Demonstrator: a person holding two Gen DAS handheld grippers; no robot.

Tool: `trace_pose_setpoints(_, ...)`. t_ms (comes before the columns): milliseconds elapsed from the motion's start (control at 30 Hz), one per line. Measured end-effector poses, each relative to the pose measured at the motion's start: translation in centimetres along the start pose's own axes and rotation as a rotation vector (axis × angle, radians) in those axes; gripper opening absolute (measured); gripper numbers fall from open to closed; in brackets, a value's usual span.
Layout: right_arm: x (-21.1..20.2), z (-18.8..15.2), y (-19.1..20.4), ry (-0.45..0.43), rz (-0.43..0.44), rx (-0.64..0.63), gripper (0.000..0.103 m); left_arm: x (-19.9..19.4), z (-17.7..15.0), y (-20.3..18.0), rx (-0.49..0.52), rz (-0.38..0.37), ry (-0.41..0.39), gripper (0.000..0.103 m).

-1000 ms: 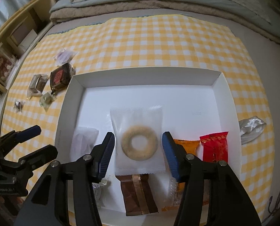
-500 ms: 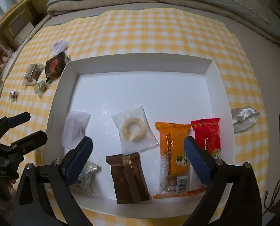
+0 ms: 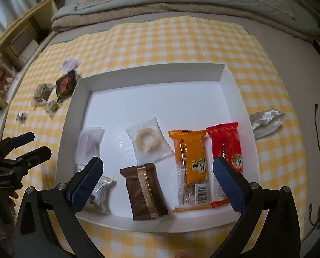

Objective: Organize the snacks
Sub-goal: 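Lift both tools from the tray and move them over the remaining snacks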

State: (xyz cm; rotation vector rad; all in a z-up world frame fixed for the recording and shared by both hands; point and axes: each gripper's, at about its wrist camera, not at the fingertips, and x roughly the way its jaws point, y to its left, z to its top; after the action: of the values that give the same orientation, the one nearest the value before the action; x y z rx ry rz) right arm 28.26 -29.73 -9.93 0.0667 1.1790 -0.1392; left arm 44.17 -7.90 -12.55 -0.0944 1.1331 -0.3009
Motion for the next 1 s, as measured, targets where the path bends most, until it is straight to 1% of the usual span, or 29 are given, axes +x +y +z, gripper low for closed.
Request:
trace_pose_setpoints(167,-1.3,-0.5,0.3,-0.026,0.011,-0.001,0.103,-2.1,-0.5,0.8,0.002,0.009,-0.030,0.103)
trace_pose_setpoints(367,-2.8,-0.6,1.3,-0.071,0.026,-0.002,0.103,-5.1,-0.9,2.1,-0.006,-0.003,-0.063,0.103)
trace_pose_setpoints(500,-4.0,-0.1,2.6,-0.111,0.047,-0.005,0.103,-8.2,-0.7,3.9,-0.015,0.012,-0.121,0.103)
trace_pose_setpoints(667,-5.3,1.2,5.2,-0.168,0.063,-0.024,0.103,-11.5,-1.1,6.1,-0.031,0.026,-0.179,0.103)
trace_pose_setpoints(733,-5.6,1.8,6.4,-0.190,0.070,-0.037,0.103,-13.0,-1.4,7.2,-0.033,0.053,-0.208,0.103)
trace_pose_setpoints(833,-5.8,2.8,8.1,-0.209,0.079,-0.061,0.103,-14.9,-1.9,8.3,-0.046,0.080,-0.243,0.103)
trace_pose_setpoints(1000,-5.7,3.8,11.3,-0.225,0.103,-0.118,0.103,-17.2,-2.6,10.6,-0.083,0.094,-0.283,0.103)
